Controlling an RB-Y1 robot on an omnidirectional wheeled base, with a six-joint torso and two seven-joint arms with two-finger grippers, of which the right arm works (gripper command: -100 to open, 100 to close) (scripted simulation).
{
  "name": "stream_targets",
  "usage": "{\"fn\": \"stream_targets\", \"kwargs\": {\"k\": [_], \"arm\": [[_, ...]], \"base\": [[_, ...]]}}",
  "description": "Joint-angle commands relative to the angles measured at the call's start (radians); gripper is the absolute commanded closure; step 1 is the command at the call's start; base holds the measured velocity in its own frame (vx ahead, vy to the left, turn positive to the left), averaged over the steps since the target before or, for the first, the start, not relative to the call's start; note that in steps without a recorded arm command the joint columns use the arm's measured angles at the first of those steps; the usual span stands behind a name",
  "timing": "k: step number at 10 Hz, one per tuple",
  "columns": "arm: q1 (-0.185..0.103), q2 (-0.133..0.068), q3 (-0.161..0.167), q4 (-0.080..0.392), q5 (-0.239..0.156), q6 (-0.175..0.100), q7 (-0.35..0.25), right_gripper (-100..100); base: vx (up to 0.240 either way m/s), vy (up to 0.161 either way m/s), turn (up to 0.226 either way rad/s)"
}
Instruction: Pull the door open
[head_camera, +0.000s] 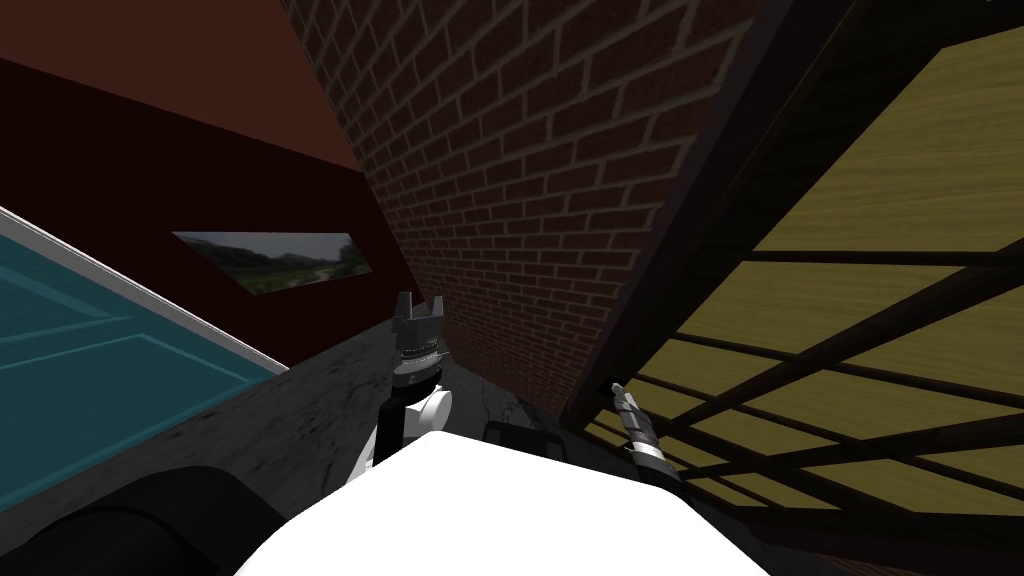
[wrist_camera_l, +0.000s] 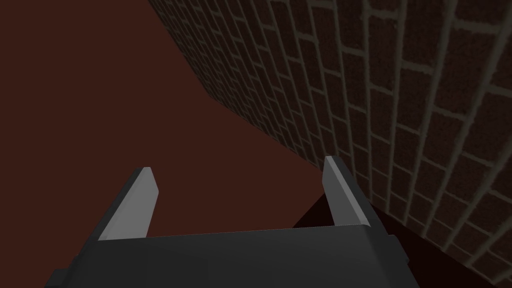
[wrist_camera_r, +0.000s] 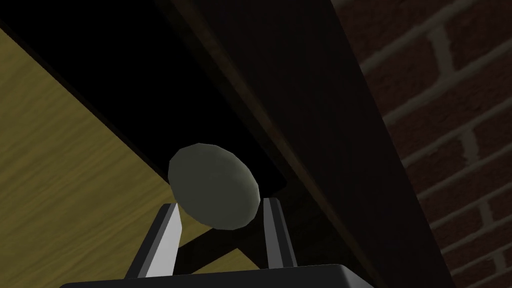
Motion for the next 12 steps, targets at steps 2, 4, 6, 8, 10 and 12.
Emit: {"fn": "stream_targets", "kwargs": {"k": [2,4,6,8,10,12], "arm": [[-0.005,-0.001,0.021,0.007,-0.024,0.001,-0.071,100],[-0.008,-0.005,0.031,0.010,-0.041,0.002,-0.117,100],[-0.012,-0.009,0.042,0.013,-0.058,0.003,-0.157,100],[-0.015,-0.013,0.053,0.016,-0.075,0.003,-0.198,100],[-0.022,-0.021,0.075,0.023,-0.111,0.005,-0.262,100],[-0.025,-0.025,0.087,0.027,-0.130,0.005,-0.313,100]], "base": [[-0.031,-0.010,0.032],[-0.030,-0.009,0.021],[-0.044,-0.011,0.036],[-0.032,-0.008,0.029],[-0.038,-0.007,0.042],[-0.035,-0.015,0.028]]}}
